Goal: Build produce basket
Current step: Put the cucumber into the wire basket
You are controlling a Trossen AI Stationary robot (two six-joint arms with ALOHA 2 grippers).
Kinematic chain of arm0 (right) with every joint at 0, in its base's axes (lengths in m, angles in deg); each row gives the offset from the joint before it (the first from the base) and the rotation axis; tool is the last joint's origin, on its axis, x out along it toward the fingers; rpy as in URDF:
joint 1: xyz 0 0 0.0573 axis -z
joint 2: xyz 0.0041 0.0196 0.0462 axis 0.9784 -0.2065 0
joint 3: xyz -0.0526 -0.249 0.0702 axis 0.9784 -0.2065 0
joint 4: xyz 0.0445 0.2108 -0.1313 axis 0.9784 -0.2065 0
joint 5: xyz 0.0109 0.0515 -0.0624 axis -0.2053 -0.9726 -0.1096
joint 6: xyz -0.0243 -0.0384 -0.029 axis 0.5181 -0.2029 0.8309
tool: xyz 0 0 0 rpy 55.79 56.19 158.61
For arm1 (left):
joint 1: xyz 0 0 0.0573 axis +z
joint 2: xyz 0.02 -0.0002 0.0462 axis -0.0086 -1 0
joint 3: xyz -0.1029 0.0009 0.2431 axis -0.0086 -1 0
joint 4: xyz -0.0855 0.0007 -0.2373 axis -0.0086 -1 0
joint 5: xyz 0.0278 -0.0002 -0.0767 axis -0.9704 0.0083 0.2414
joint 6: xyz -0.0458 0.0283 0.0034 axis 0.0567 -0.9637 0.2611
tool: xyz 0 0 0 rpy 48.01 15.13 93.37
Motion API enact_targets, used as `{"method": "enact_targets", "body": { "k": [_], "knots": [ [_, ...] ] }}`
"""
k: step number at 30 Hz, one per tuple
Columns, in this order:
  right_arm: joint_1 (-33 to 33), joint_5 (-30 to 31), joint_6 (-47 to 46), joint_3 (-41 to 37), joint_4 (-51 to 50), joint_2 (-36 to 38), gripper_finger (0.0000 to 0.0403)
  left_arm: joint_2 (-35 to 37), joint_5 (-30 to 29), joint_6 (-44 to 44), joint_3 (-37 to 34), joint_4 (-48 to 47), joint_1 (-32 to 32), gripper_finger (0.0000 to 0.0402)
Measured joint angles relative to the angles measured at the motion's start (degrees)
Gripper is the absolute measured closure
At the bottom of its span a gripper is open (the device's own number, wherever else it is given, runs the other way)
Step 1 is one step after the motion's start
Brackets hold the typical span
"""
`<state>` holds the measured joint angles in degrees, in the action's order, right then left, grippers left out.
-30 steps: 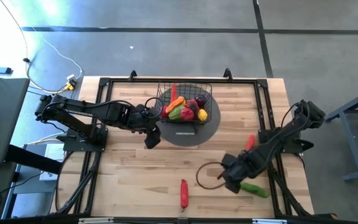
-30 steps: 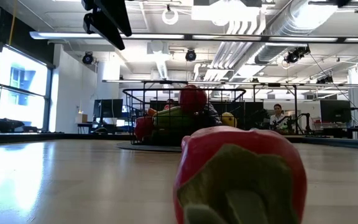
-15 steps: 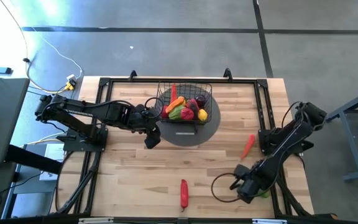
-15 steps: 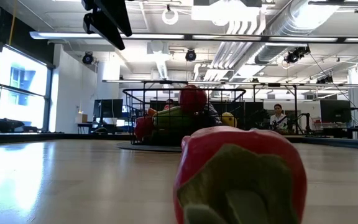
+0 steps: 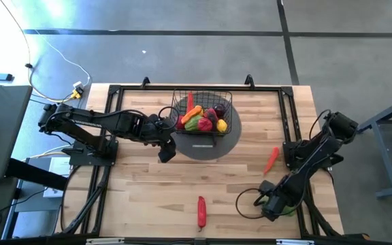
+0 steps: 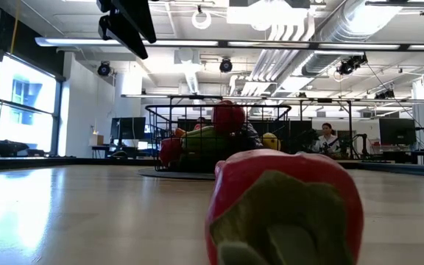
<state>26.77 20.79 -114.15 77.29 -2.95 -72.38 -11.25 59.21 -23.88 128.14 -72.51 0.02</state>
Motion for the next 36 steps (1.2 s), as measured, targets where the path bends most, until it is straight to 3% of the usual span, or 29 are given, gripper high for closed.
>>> {"method": "enact_targets", "body": {
  "k": [9,21,28,36],
  "knots": [
    [0.9,-1.5,-2.9,-5.3,8.1,0.0,0.0129,0.0,-0.1,-0.2,0.0,0.0,0.1,0.0140],
    [5.0,0.3,-2.7,-6.4,16.2,0.0,0.0301,0.0,-0.5,-0.2,0.0,0.0,0.1,0.0140],
    [9.2,6.0,0.4,-4.4,20.0,0.0,0.0302,0.0,-0.5,-0.2,0.0,0.0,0.1,0.0140],
    [18.9,10.9,12.8,1.6,20.0,0.0,0.0294,0.0,-1.1,-2.9,0.0,0.0,0.2,0.0140]
  ]
}}
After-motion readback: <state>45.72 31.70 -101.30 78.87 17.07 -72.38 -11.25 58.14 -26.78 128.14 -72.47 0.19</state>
